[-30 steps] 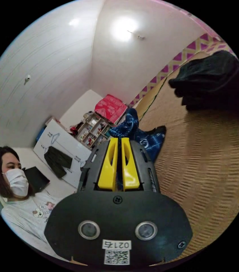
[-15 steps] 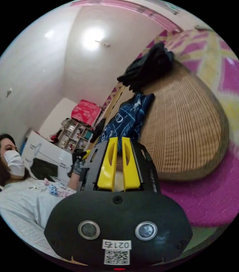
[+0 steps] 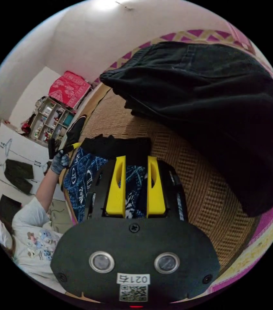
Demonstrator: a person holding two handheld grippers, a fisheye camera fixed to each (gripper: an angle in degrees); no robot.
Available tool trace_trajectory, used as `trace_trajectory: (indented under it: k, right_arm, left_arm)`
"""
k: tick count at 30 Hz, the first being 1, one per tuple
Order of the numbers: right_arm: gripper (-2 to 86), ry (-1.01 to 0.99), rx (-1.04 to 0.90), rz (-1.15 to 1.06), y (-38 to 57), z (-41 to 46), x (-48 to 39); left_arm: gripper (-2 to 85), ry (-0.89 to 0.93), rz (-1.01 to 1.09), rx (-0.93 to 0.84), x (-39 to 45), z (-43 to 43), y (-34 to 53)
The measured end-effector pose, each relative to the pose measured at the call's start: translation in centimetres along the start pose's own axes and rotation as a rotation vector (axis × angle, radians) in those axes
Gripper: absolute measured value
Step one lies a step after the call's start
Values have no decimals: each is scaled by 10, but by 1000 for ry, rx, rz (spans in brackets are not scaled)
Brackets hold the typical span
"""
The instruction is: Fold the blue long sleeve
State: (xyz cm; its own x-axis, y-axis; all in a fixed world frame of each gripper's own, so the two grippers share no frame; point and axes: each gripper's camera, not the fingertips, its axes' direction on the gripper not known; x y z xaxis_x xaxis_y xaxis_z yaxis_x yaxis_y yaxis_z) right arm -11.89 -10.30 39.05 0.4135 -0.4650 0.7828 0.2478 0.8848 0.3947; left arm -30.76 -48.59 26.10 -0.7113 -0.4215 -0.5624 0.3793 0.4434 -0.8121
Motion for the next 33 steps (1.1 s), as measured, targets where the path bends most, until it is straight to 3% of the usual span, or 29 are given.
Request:
trace_trajectory:
  k: [3, 6, 9, 16, 22, 29, 33]
  right_arm:
    - [79, -88, -29, 54, -14, 12, 20]
    - [32, -192, -19, 116, -19, 19, 36]
    - [15, -240, 33, 77, -14, 8, 33]
    - [4, -344, 176, -339, 68, -100, -57]
    - [4, -436, 66, -673, 231, -135, -136]
    - [7, -611, -122, -574, 393, -56, -134]
    - [15, -595, -271, -507, 419, -12, -126]
  left_arm:
    - [97, 51, -61, -19, -17, 9, -13]
    - [22, 167, -71, -52, -27, 15, -19]
    - [-5, 198, -37, 47, -24, -6, -13]
    - [-9, 371, 286, 309, 27, -131, 66]
    - [-10, 511, 557, 358, 75, -216, 217]
    - [-9, 578, 437, 273, 62, -204, 349]
    - [-8, 531, 265, 146, 26, -167, 379]
